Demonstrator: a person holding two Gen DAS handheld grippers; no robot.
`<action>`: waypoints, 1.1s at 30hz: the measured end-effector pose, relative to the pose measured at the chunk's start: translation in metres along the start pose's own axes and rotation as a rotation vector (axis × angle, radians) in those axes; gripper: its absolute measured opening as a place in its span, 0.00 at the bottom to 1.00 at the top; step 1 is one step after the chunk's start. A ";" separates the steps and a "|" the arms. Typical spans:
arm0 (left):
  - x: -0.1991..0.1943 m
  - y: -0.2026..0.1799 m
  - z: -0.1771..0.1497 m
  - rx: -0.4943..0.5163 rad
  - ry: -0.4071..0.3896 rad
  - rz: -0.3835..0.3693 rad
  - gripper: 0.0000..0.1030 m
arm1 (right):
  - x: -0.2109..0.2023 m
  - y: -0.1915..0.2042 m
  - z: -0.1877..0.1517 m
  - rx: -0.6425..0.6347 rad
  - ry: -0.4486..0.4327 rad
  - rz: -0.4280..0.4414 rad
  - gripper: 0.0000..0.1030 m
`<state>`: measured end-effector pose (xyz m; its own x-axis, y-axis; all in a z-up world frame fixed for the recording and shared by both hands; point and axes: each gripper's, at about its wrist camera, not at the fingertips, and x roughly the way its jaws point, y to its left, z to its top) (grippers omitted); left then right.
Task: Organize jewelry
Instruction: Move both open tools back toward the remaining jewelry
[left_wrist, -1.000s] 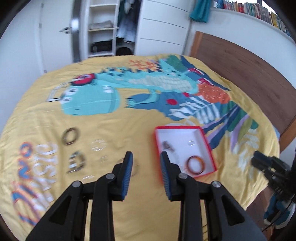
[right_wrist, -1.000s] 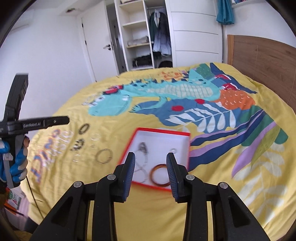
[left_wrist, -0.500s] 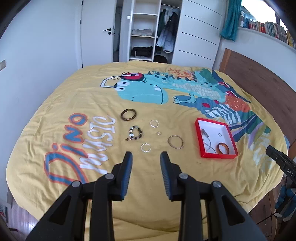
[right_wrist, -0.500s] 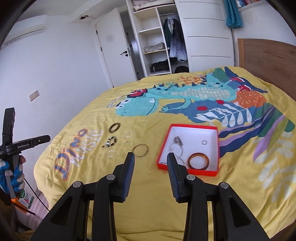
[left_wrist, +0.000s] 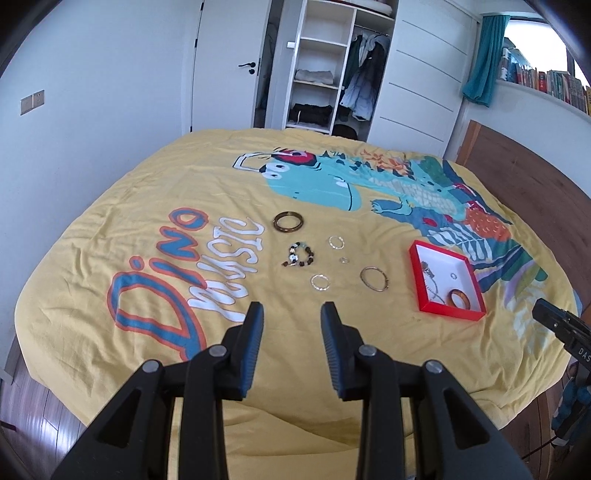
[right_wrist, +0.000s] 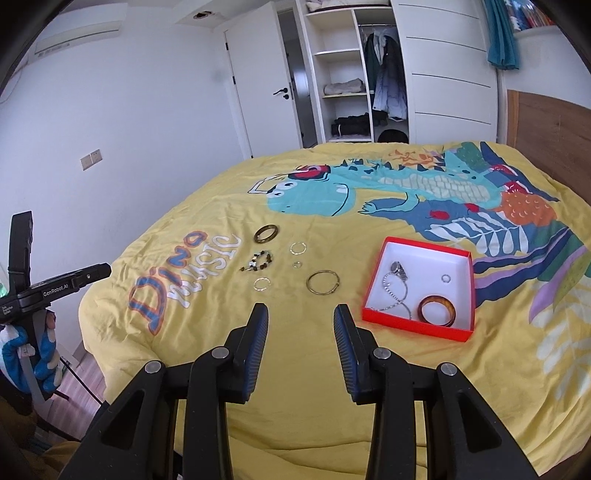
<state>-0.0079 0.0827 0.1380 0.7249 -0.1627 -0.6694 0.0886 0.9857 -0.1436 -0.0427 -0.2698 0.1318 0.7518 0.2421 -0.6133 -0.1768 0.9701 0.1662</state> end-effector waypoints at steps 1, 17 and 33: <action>0.003 0.003 -0.001 -0.009 0.008 0.004 0.30 | 0.001 0.001 -0.001 -0.001 0.004 -0.001 0.36; 0.071 0.006 -0.010 -0.015 0.145 0.045 0.30 | 0.064 -0.007 -0.005 0.034 0.104 0.043 0.36; 0.206 -0.005 0.002 -0.039 0.284 0.022 0.30 | 0.186 -0.026 -0.016 0.072 0.252 0.095 0.36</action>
<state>0.1425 0.0439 0.0021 0.5053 -0.1524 -0.8494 0.0445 0.9876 -0.1507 0.0916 -0.2498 0.0008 0.5505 0.3371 -0.7637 -0.1866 0.9414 0.2810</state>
